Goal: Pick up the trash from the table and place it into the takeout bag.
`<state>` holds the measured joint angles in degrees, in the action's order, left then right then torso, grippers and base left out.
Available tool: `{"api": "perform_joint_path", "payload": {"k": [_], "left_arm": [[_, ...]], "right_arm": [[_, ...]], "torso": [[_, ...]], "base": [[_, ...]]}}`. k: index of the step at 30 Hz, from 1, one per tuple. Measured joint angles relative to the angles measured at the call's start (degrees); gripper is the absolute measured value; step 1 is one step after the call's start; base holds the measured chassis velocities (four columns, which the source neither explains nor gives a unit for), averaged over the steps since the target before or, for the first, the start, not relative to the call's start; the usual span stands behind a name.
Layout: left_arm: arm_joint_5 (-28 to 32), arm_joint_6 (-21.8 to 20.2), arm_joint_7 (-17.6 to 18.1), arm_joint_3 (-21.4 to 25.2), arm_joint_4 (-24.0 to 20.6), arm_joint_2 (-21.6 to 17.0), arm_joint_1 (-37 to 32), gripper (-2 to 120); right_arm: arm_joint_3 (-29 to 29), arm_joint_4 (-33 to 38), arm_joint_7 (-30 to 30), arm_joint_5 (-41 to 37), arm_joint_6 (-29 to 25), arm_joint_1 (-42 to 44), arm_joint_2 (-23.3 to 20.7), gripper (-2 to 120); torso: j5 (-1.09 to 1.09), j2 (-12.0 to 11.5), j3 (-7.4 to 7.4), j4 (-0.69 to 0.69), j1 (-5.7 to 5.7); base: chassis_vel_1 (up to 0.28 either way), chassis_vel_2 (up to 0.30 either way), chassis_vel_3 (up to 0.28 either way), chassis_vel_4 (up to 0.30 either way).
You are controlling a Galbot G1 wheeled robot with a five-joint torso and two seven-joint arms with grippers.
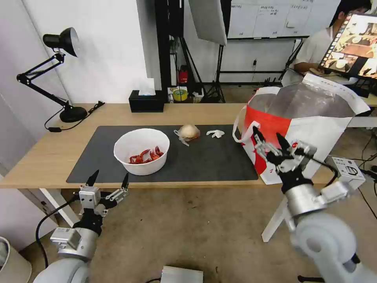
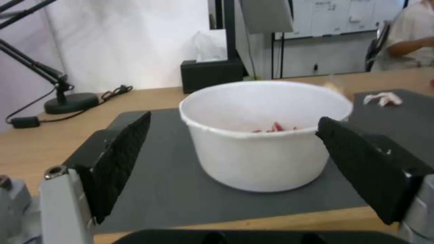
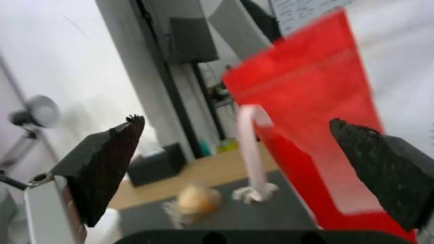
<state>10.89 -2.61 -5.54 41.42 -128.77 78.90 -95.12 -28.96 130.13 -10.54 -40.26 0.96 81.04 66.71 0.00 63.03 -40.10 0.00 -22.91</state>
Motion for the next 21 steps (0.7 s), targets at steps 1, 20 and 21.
{"api": "perform_joint_path", "payload": {"k": [1,20,21], "left_arm": [[-0.3,0.0,0.0,0.1,0.4,0.2,0.0,100],[-0.1,2.4,0.1,1.1,6.3,2.2,-0.3,100],[-0.1,2.7,0.1,1.3,6.5,2.2,-0.4,100]], "right_arm": [[0.2,-0.7,0.3,2.3,-0.8,0.7,1.1,100],[9.4,-13.6,1.6,27.0,-10.9,6.3,12.2,100],[9.7,-14.1,1.5,28.3,-11.5,6.8,13.0,100]], "torso": [[-0.02,0.0,0.0,0.0,0.0],[-0.01,0.0,0.0,0.01,-0.01],[-0.01,0.0,0.0,0.01,0.0]], "base": [[0.0,0.0,0.0,0.0],[0.0,0.0,0.0,0.0],[0.0,0.0,0.0,0.0]]}}
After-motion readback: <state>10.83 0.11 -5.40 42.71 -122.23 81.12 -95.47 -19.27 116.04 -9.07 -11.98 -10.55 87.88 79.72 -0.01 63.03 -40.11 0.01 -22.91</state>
